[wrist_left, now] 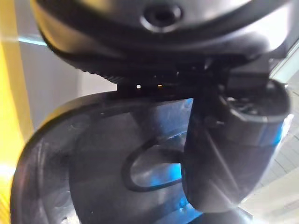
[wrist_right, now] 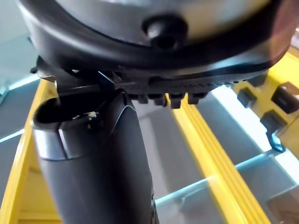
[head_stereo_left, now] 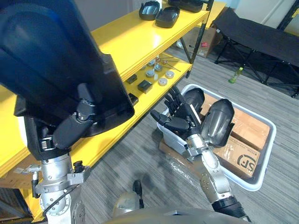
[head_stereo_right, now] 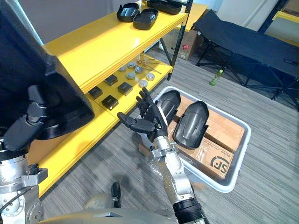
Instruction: Walk over and take three plastic housings, then place them on the shelf
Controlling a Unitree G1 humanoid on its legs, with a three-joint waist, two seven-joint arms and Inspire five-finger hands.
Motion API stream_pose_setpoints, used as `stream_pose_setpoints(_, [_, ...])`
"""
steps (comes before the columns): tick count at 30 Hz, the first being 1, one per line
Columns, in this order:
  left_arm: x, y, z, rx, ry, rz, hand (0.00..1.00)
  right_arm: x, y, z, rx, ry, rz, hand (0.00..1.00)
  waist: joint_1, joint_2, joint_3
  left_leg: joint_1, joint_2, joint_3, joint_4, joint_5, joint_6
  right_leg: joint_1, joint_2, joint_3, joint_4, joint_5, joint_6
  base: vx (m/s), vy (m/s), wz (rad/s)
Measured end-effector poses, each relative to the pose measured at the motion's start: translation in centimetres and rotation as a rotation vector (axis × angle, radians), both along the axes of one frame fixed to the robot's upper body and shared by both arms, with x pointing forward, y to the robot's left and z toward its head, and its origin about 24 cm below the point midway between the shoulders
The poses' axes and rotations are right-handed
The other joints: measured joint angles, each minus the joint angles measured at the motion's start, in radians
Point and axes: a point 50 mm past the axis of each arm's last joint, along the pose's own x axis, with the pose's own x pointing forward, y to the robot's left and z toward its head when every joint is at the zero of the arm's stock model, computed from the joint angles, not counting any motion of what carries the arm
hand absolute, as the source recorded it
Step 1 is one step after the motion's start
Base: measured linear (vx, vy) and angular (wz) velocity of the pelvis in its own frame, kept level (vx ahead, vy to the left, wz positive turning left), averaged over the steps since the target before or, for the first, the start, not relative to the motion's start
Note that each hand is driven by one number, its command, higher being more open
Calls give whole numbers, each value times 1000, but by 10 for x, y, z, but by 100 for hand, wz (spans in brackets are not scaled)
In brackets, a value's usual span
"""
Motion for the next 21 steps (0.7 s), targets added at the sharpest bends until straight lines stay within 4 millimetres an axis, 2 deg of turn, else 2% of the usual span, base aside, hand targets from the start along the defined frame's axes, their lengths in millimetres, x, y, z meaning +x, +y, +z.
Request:
stream_pose_setpoints(2, [7, -12, 5, 36, -25, -98, 0, 0, -1, 1, -2, -13, 4, 100, -7, 0, -1, -16, -15, -50, -29, 52, 6, -7, 6, 20, 0, 3, 11, 29, 26, 72])
stream_pose_setpoints(4, [9, -17, 5, 41, -31, -132, 0, 0, -4, 2, -20, -22, 19, 100, -15, 0, -1, -31, -17, -84, -33, 82, -1, -4, 14, 22, 6, 3, 11, 33, -20, 64])
stream_pose_setpoints(7, [13, -16, -2, 11, 3, -124, 0, 0, -7, 2, -25, -38, 62, 100, -8, 1, -1, -24, -17, -111, -27, 98, 0, 24, 27, 46, 6, -1, 14, 0, -43, 40])
stream_pose_setpoints(8, [14, -15, -4, -3, 10, -118, 0, 1, -7, 4, -23, -50, 69, 100, -6, 0, -1, -24, -16, -116, -29, 98, -1, 25, 29, 47, 10, -13, 29, -29, -47, 32])
stream_pose_setpoints(12, [11, -15, -9, -29, 34, -101, 0, 1, -5, 5, -14, -55, 79, 100, 11, 5, 2, -23, -18, -116, -30, 97, -14, 22, 26, 75, 49, -61, 49, -84, -52, 7])
stream_pose_setpoints(14, [11, -15, -10, -29, 39, -97, 0, 0, 0, 6, -9, -59, 100, 100, 23, 1, 11, -32, -20, -111, 10, 72, -19, 18, 13, 106, 77, -108, 64, -114, -40, -3])
stream_pose_setpoints(16, [11, -15, -10, -22, 38, -89, 0, 0, 4, 6, -8, -62, 112, 100, 34, 2, 15, -63, -13, -106, 88, 37, -21, 10, 6, 118, 99, -125, 87, -111, -8, -8])
stream_pose_setpoints(19, [10, -13, -9, -9, 32, -73, 0, 0, 9, 9, -7, -81, 125, 100, 45, 7, 16, -123, 6, -106, 234, -32, -17, 6, 3, 117, 124, -142, 93, -116, 67, -1])
stream_pose_setpoints(21, [9, -8, -7, 5, 17, -48, 0, 4, 11, 15, -13, -111, 123, 100, 55, 5, 17, -169, 13, -104, 351, -93, -2, 6, -4, 119, 148, -159, 91, -17, 119, 2])
